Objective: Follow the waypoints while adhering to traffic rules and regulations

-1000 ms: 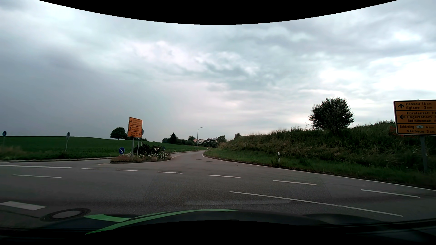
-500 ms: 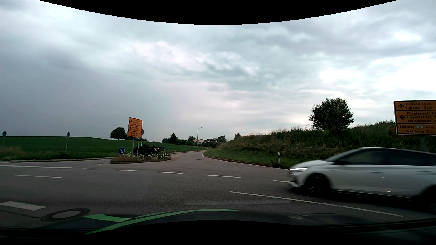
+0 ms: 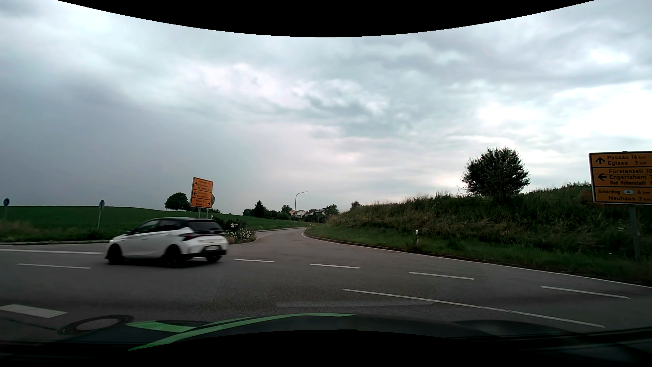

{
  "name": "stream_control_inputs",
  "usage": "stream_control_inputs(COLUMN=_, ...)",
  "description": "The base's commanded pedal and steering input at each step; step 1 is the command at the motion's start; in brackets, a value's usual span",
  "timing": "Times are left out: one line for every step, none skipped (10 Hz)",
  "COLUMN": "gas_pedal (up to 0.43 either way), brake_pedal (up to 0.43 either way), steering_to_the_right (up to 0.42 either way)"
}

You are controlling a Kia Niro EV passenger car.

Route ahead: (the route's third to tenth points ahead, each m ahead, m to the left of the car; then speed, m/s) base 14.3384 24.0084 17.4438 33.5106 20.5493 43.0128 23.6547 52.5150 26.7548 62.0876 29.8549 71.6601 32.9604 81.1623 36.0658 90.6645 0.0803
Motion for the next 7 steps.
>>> stream_control_inputs(gas_pedal=0.26, brake_pedal=0.0, steering_to_the_right=-0.055)
stream_control_inputs(gas_pedal=0.26, brake_pedal=0.0, steering_to_the_right=-0.068)
stream_control_inputs(gas_pedal=0.26, brake_pedal=0.0, steering_to_the_right=-0.079)
stream_control_inputs(gas_pedal=0.28, brake_pedal=0.0, steering_to_the_right=-0.093)
stream_control_inputs(gas_pedal=0.311, brake_pedal=0.0, steering_to_the_right=-0.119)
stream_control_inputs(gas_pedal=0.311, brake_pedal=0.0, steering_to_the_right=-0.144)
stream_control_inputs(gas_pedal=0.311, brake_pedal=0.0, steering_to_the_right=-0.18)
